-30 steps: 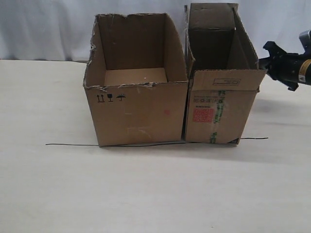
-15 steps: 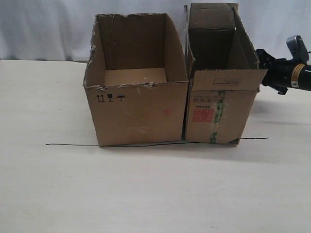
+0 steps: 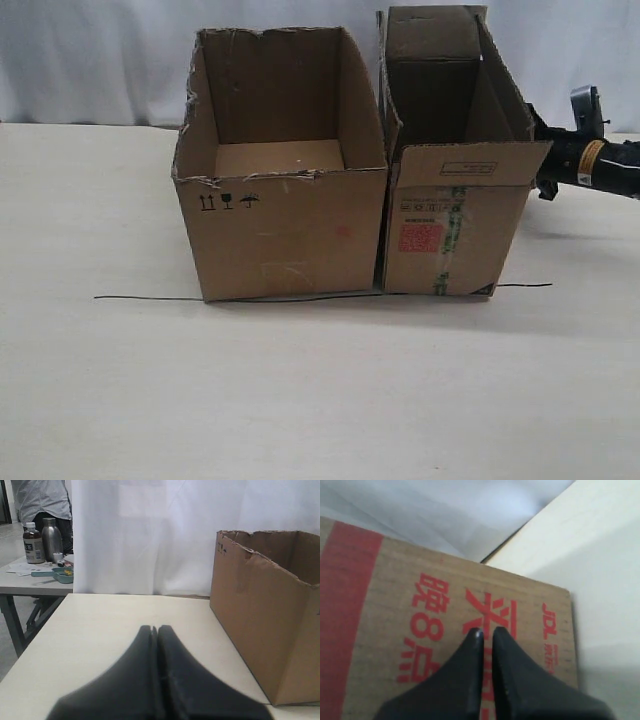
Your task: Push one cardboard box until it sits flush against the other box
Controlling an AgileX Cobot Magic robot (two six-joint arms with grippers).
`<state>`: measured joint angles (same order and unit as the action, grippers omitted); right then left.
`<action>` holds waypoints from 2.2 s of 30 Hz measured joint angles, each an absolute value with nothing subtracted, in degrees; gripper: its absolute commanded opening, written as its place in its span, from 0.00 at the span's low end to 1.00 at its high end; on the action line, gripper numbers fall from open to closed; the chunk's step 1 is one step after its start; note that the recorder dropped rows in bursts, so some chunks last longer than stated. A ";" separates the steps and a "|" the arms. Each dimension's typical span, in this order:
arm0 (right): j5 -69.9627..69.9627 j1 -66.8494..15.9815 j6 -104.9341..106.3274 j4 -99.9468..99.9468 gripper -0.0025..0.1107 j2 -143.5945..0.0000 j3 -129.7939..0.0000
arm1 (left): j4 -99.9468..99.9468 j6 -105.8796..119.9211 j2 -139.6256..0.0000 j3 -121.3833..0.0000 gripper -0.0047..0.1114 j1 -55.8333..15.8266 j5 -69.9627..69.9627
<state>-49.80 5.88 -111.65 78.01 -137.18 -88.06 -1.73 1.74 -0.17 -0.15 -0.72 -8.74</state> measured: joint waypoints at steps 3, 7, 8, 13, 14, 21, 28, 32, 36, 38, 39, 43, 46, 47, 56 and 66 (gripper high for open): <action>-49.89 5.88 -112.02 78.53 0.07 -137.30 -88.08 | -1.73 1.74 -0.17 -0.15 0.04 -0.72 -8.74; -50.48 5.88 -112.27 78.53 0.07 -137.30 -88.17 | -1.73 1.74 -0.17 -0.15 0.04 -0.72 -8.74; -50.65 5.88 -112.27 78.53 0.07 -137.30 -88.17 | -1.73 1.74 -0.17 -0.15 0.04 -0.72 -8.74; -50.88 4.91 -112.38 78.53 0.07 -137.30 -88.17 | -1.73 1.74 -0.17 -0.15 0.04 -0.72 -8.74; -50.88 4.61 -112.38 78.53 0.07 -137.30 -88.17 | -1.73 1.74 -0.17 -0.15 0.04 -0.72 -8.74; -50.48 3.32 -112.38 77.94 0.07 -137.30 -88.17 | -1.73 1.74 -0.17 -0.15 0.04 -0.72 -8.74; -50.68 6.53 -116.07 84.22 0.07 -135.68 -88.17 | -1.73 1.74 -0.17 -0.15 0.04 -0.72 -8.74; -51.28 8.66 -118.24 92.07 0.07 -132.79 -87.36 | -1.73 1.74 -0.17 -0.15 0.04 -0.72 -8.74; -51.51 11.12 -118.53 93.91 0.07 -128.18 -81.81 | -1.73 1.74 -0.17 -0.15 0.04 -0.72 -8.74; -52.10 13.01 -118.53 94.49 0.07 -125.65 -77.81 | -1.73 1.74 -0.17 -0.15 0.04 -0.72 -8.74; -52.57 13.79 -118.53 94.60 0.07 -124.79 -76.12 | -1.73 1.74 -0.17 -0.15 0.04 -0.72 -8.74; -55.41 16.36 -117.47 95.11 0.07 -121.77 -68.33 | -1.73 1.74 -0.17 -0.15 0.04 -0.72 -8.74; -58.11 16.32 -116.33 95.11 0.07 -120.58 -64.46 | -1.73 1.74 -0.17 -0.15 0.04 -0.72 -8.74; -58.76 16.19 -115.87 95.11 0.07 -120.38 -63.52 | -1.73 1.74 -0.17 -0.15 0.04 -0.72 -8.74; -63.66 13.86 -113.74 90.53 0.07 -119.90 -61.50 | -1.73 1.74 -0.17 -0.15 0.04 -0.72 -8.74; -64.80 12.21 -113.74 89.80 0.07 -119.90 -61.50 | -1.73 1.74 -0.17 -0.15 0.04 -0.72 -8.74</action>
<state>-64.80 12.21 -113.74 89.80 -119.90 -61.50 -1.73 1.74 -0.17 -0.15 -0.72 -8.74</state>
